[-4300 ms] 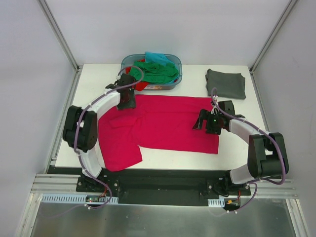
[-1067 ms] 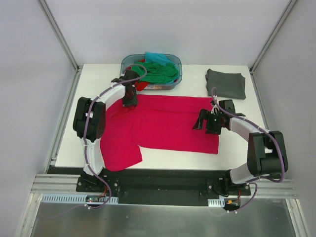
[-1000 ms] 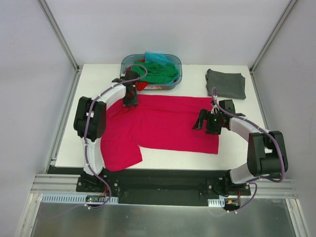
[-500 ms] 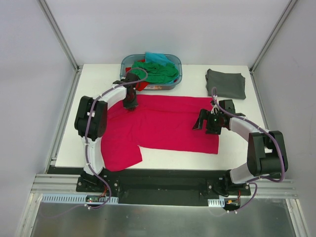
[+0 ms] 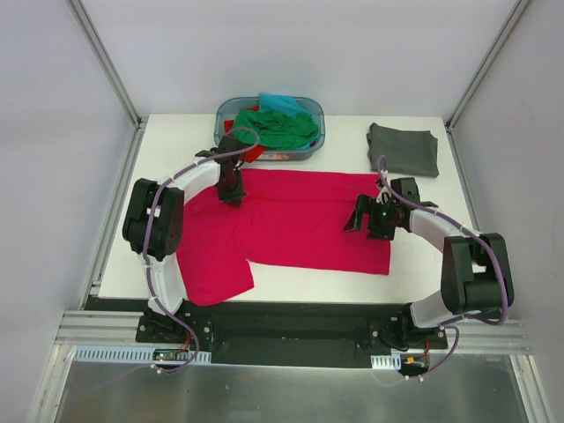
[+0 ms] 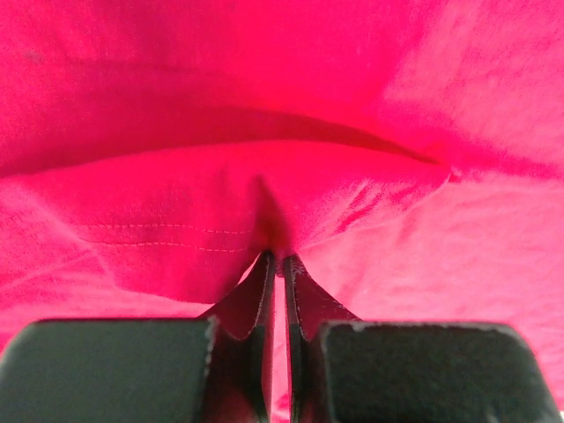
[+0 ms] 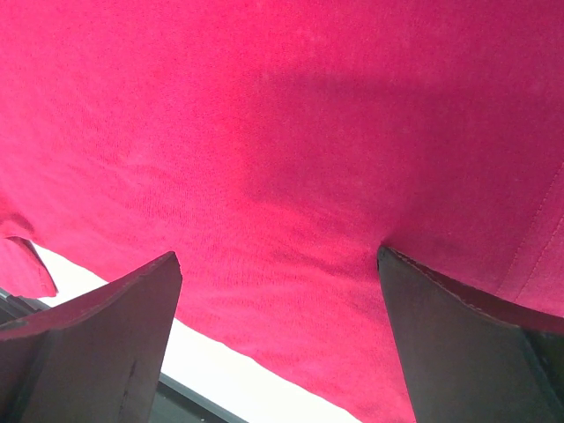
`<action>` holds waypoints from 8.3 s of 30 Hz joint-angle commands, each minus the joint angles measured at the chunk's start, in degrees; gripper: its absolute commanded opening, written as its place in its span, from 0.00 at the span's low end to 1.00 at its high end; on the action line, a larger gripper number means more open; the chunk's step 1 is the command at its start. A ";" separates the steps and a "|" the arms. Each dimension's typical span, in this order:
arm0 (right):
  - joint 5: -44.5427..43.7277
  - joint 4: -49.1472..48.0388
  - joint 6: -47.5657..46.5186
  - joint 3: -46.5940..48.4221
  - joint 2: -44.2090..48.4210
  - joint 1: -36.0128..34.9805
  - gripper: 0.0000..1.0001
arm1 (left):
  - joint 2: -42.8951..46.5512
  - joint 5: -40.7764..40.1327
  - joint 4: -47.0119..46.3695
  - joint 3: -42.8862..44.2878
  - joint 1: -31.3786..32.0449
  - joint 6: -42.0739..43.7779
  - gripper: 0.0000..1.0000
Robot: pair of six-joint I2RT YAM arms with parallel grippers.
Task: Fold and stack the t-shirts
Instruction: Fold the flattened tshirt in 1/3 of the way, then grap the side of the flattened tshirt closest away from the robot with both arms
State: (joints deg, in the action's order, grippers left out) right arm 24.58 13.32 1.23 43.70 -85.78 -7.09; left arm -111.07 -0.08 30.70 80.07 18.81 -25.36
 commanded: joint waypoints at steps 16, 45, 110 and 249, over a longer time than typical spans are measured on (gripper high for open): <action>-0.50 5.40 -2.29 -0.99 -1.94 0.06 0.96 | 11.66 12.21 2.52 -11.69 2.63 -11.37 0.00; -0.50 5.66 -2.38 -0.99 -1.94 0.06 0.96 | 14.46 10.99 12.72 -10.20 3.16 -11.37 0.50; -0.93 5.75 -2.38 -0.73 -1.94 -0.03 0.96 | 25.36 -5.81 9.29 -23.74 -13.45 -13.39 0.54; -30.91 9.44 22.05 -19.53 26.63 -6.53 0.33 | 70.28 -10.30 0.06 -53.53 -5.54 -30.18 0.00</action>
State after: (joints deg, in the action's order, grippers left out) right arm -5.80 21.15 22.26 24.23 -57.21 -13.13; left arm -41.43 -9.47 31.79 25.08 12.82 -56.75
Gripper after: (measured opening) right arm 0.371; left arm 0.009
